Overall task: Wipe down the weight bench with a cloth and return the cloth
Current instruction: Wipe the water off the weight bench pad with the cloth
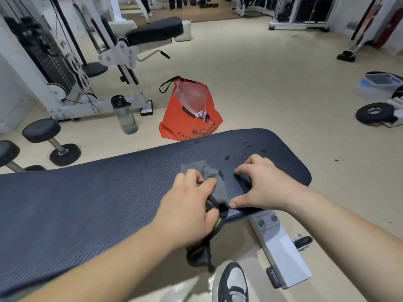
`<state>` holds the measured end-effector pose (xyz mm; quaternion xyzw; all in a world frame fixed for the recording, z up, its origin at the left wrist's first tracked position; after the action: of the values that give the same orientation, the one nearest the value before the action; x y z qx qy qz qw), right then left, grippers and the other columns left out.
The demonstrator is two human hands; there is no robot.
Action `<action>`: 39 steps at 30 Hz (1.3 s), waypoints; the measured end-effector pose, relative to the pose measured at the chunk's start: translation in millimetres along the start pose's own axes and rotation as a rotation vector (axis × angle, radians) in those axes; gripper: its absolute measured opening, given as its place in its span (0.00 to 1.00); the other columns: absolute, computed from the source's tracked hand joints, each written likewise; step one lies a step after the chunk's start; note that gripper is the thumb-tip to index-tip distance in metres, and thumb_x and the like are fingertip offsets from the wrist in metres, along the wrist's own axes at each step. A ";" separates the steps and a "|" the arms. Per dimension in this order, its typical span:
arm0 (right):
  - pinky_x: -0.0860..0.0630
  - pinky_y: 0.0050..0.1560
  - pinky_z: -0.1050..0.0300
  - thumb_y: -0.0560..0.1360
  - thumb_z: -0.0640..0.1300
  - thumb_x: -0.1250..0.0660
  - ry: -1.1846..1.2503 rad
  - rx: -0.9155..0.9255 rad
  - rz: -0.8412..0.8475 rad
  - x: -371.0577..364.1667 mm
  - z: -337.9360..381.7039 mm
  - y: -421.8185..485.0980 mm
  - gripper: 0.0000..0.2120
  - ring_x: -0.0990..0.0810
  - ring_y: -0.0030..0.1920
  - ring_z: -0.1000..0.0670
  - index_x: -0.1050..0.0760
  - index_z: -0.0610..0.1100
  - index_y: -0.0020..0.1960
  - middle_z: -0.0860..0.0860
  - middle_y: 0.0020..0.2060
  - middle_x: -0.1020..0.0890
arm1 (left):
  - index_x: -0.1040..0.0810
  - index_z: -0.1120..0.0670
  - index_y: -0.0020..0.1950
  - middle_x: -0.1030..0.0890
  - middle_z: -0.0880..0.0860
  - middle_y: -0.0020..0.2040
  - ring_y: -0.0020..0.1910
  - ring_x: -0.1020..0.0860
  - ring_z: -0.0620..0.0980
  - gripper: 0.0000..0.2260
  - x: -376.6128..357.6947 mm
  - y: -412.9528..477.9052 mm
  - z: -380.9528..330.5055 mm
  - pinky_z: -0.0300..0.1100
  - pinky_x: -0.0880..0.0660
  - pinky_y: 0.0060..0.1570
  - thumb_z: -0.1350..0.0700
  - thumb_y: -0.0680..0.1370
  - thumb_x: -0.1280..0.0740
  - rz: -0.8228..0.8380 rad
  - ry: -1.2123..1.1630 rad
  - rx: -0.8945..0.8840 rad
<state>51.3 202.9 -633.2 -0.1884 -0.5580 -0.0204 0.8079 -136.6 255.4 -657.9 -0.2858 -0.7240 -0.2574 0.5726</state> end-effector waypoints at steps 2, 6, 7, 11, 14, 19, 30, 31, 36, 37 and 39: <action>0.25 0.63 0.44 0.63 0.68 0.22 -0.028 0.007 0.017 -3.3 0.7 4.1 0.41 0.35 0.65 0.49 0.27 0.53 0.71 0.53 0.59 0.32 | 0.32 0.40 0.74 0.32 0.48 0.62 0.60 0.31 0.53 0.28 4.1 11.4 21.1 0.49 0.23 0.55 0.38 0.74 0.39 0.013 0.009 -0.054; 0.22 0.57 0.43 0.64 0.68 0.23 -0.085 -0.002 0.043 -4.3 2.7 7.8 0.38 0.34 0.63 0.48 0.26 0.52 0.68 0.52 0.58 0.31 | 0.30 0.46 0.73 0.31 0.55 0.63 0.61 0.31 0.59 0.26 6.6 34.1 52.1 0.53 0.24 0.57 0.41 0.76 0.35 -0.068 0.081 0.303; 0.21 0.56 0.43 0.64 0.68 0.24 -0.101 -0.002 0.044 -3.8 3.5 8.2 0.37 0.34 0.63 0.48 0.25 0.52 0.67 0.52 0.57 0.31 | 0.29 0.47 0.71 0.31 0.55 0.63 0.61 0.32 0.60 0.25 5.5 32.4 43.1 0.53 0.24 0.56 0.42 0.76 0.35 -0.086 0.088 0.357; 0.23 0.52 0.47 0.63 0.66 0.22 -0.147 -0.019 0.075 -0.8 10.2 9.8 0.32 0.33 0.61 0.47 0.24 0.50 0.60 0.52 0.53 0.32 | 0.31 0.45 0.70 0.32 0.52 0.61 0.60 0.33 0.56 0.25 -2.7 2.0 -4.1 0.50 0.23 0.55 0.39 0.75 0.38 -0.035 0.028 0.151; 0.25 0.52 0.48 0.65 0.64 0.22 -0.179 -0.054 0.125 3.2 21.4 9.8 0.30 0.31 0.64 0.44 0.25 0.48 0.59 0.51 0.53 0.33 | 0.30 0.39 0.73 0.31 0.48 0.60 0.60 0.29 0.52 0.29 11.3 3.0 19.6 0.50 0.23 0.57 0.34 0.73 0.37 0.078 -0.027 -0.042; 0.23 0.59 0.45 0.66 0.63 0.21 -0.206 -0.078 0.138 10.4 44.4 12.6 0.32 0.30 0.66 0.43 0.26 0.47 0.62 0.49 0.61 0.30 | 0.29 0.45 0.74 0.30 0.54 0.64 0.64 0.30 0.60 0.31 19.0 17.8 57.6 0.53 0.26 0.63 0.34 0.74 0.36 -0.027 -0.007 0.366; 0.24 0.63 0.52 0.69 0.55 0.21 -0.062 -0.112 0.119 18.1 62.9 -5.5 0.36 0.21 0.65 0.45 0.27 0.48 0.73 0.49 0.67 0.21 | 0.42 0.44 0.79 0.37 0.50 0.66 0.68 0.36 0.53 0.49 17.6 -15.2 45.7 0.52 0.26 0.64 0.25 0.65 0.32 0.198 -0.039 0.031; 0.24 0.64 0.52 0.69 0.55 0.21 -0.050 -0.121 0.110 18.8 61.0 -7.2 0.36 0.22 0.65 0.45 0.28 0.48 0.74 0.50 0.68 0.21 | 0.40 0.44 0.79 0.36 0.50 0.65 0.67 0.35 0.53 0.45 18.8 -13.6 48.7 0.52 0.26 0.63 0.25 0.67 0.32 0.175 -0.058 0.029; 0.26 0.60 0.57 0.69 0.58 0.21 0.075 -0.106 0.045 19.1 47.3 -3.9 0.32 0.21 0.56 0.51 0.23 0.50 0.70 0.51 0.62 0.18 | 0.32 0.45 0.72 0.33 0.51 0.62 0.64 0.32 0.54 0.33 14.6 -8.3 44.4 0.50 0.24 0.55 0.29 0.72 0.36 0.099 -0.002 0.008; 0.27 0.58 0.59 0.70 0.57 0.22 0.099 -0.095 0.015 20.0 44.6 1.5 0.29 0.21 0.54 0.52 0.22 0.49 0.68 0.51 0.60 0.18 | 0.32 0.44 0.72 0.33 0.52 0.62 0.64 0.32 0.55 0.32 14.2 -3.2 45.7 0.51 0.24 0.56 0.29 0.73 0.36 0.090 -0.001 0.002; 0.27 0.59 0.61 0.73 0.54 0.24 0.133 -0.073 -0.097 25.3 38.3 15.8 0.24 0.20 0.54 0.53 0.20 0.49 0.66 0.51 0.59 0.16 | 0.32 0.44 0.73 0.33 0.53 0.62 0.64 0.31 0.56 0.31 15.0 15.7 60.1 0.53 0.24 0.59 0.31 0.74 0.36 0.077 0.006 0.014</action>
<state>30.5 234.7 -602.9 -0.1887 -0.5103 -0.0925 0.8339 -169.2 310.3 -655.3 -0.3088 -0.7124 -0.2308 0.5864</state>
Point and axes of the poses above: each hand's wrist, its own y-axis towards the middle knuckle, its own x-axis out of the back of the hand, z = x × y, the point moved 3 cm from there along y, towards the middle knuckle
